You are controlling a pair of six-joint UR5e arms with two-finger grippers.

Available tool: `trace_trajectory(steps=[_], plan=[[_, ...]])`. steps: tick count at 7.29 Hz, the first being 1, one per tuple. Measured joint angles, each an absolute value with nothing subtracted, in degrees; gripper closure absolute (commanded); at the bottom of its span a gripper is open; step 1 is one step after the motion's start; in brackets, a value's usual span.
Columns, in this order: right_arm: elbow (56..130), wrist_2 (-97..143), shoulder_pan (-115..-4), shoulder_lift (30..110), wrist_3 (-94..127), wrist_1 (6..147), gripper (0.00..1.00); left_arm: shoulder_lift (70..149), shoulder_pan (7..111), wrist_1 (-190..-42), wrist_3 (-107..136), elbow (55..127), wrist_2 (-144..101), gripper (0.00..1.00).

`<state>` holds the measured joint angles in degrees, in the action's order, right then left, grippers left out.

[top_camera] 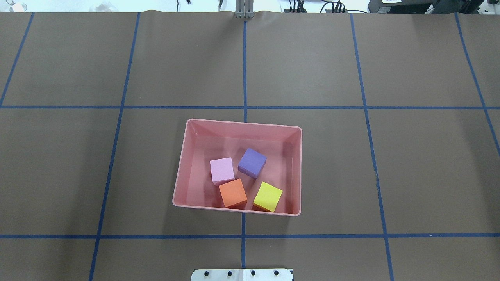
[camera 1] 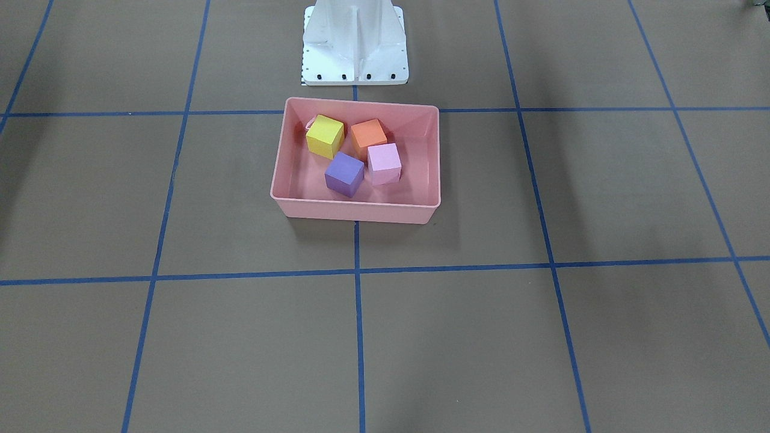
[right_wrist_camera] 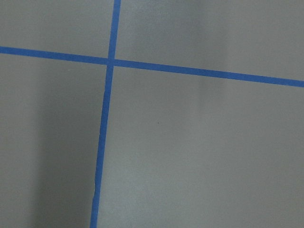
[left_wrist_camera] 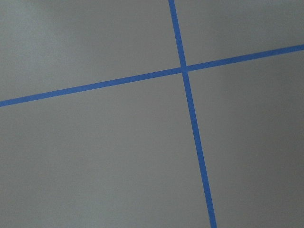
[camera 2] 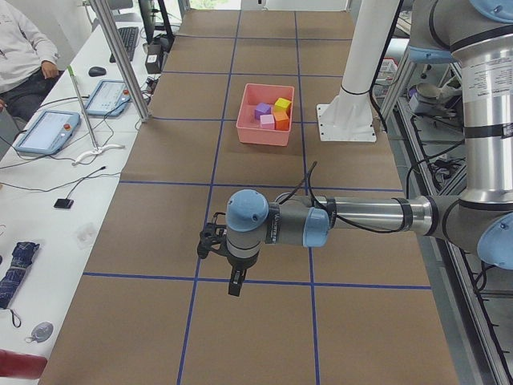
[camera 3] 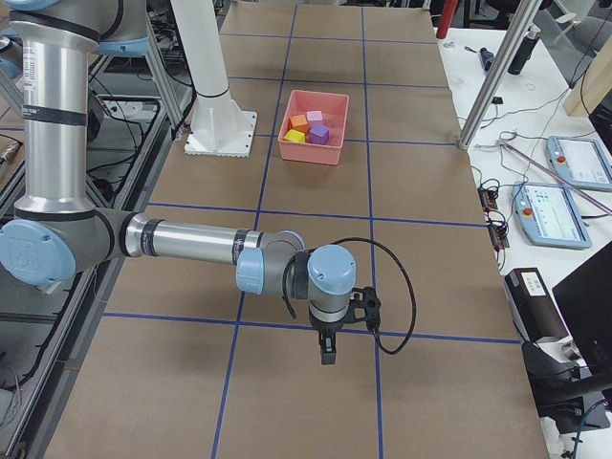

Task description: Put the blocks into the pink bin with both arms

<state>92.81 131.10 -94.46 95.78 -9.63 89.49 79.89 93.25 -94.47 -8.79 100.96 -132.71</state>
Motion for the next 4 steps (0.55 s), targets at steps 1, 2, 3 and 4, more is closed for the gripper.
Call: trace_trajectory(steps=[1, 2, 3, 4], plan=[[92.9, 131.1, -95.0, 95.9, -9.6, 89.6, 0.01, 79.9, 93.2, -94.4, -8.8, 101.0, -132.7, 0.0], [93.1, 131.1, -95.4, 95.9, -9.1, 89.8, 0.01, 79.9, 93.2, -94.4, -8.8, 101.0, -132.7, 0.0], [93.7, 131.1, -95.7, 95.9, -7.7, 89.9, 0.01, 79.9, 93.3, -94.4, -8.8, 101.0, -132.7, 0.0], [94.2, 131.2, -95.8, 96.0, -6.5, 90.0, 0.01, 79.9, 93.3, -94.4, -8.8, 101.0, -132.7, 0.0]])
